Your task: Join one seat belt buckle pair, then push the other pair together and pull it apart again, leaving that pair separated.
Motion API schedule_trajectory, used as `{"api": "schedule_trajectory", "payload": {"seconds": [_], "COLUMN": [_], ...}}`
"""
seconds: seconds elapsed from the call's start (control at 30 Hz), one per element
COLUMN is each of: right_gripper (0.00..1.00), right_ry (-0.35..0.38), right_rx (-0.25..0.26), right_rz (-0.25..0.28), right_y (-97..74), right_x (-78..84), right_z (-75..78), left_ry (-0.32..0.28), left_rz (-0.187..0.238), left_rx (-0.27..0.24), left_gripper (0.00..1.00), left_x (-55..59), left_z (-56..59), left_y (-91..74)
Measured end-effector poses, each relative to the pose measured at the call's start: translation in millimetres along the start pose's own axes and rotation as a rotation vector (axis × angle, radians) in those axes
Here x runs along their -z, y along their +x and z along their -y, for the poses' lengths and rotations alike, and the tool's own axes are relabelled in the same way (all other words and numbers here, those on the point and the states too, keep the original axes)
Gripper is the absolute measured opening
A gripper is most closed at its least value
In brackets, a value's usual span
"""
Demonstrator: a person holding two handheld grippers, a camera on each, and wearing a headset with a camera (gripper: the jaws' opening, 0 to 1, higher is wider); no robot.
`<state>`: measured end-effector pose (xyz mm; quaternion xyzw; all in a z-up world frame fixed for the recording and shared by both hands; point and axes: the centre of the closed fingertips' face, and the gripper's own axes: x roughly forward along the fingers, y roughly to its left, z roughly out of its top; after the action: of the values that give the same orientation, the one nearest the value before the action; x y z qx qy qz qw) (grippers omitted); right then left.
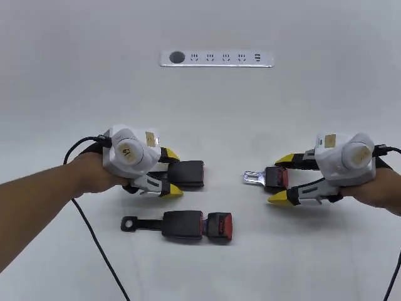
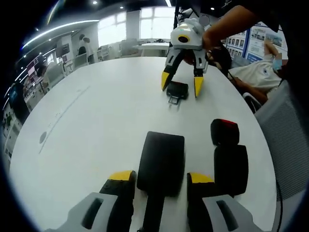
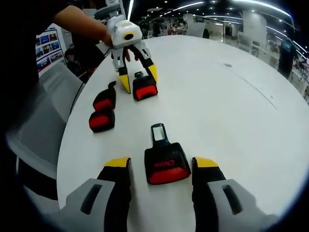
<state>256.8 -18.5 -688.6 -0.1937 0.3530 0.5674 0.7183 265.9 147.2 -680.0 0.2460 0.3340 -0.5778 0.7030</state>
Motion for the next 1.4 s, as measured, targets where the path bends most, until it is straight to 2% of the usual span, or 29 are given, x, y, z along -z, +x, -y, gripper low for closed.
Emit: {"api": "schedule_trajectory", "payload": {"seconds": [0.07, 0.13, 0.17, 0.2, 0.27, 0.5, 0.77, 1.07, 1.4], "right_gripper": [0.46, 0.41, 0.38, 0.36, 0.36, 0.35, 0.35, 0.35, 0.35], "right_ry": [-0.021, -0.037, -0.091, -0.112, -0.100, -0.114, -0.106, -0.119, -0.114], "right_rx": [0.005, 0.009, 0.026, 0.033, 0.011, 0.000, -0.023, -0.026, -0.042], "right_rz": [-0.011, -0.022, -0.048, -0.058, -0.047, -0.089, -0.118, -0.114, -0.076], "right_y": [1.7, 2.3, 1.9, 1.2, -1.7, -7.5, -4.8, 6.5, 24.5], "right_x": [1.2, 2.4, 5.1, 6.2, 1.2, -0.9, 3.9, -4.7, -25.2], "right_z": [3.3, 5.4, 10.3, 12.1, 6.9, 2.8, 5.9, 2.7, -3.6], "left_ry": [0.004, -0.001, 0.009, 0.015, 0.024, 0.047, 0.051, 0.043, 0.041], "left_rz": [-0.001, -0.003, -0.007, -0.010, -0.010, -0.022, -0.033, -0.037, -0.042], "left_rx": [-0.001, -0.002, -0.001, 0.005, 0.008, 0.018, 0.030, 0.030, 0.028], "left_gripper": [0.42, 0.36, 0.35, 0.35, 0.35, 0.34, 0.34, 0.34, 0.34], "left_x": [-1.8, -2.4, -0.7, 1.3, 3.5, 5.7, 4.1, 3.1, -0.7], "left_z": [-0.5, -1.7, -2.6, -2.9, -3.3, -3.8, -3.4, -4.0, -2.2], "left_y": [0.8, 1.5, 2.7, 3.9, 5.5, 8.1, 9.2, 9.0, 8.5]}}
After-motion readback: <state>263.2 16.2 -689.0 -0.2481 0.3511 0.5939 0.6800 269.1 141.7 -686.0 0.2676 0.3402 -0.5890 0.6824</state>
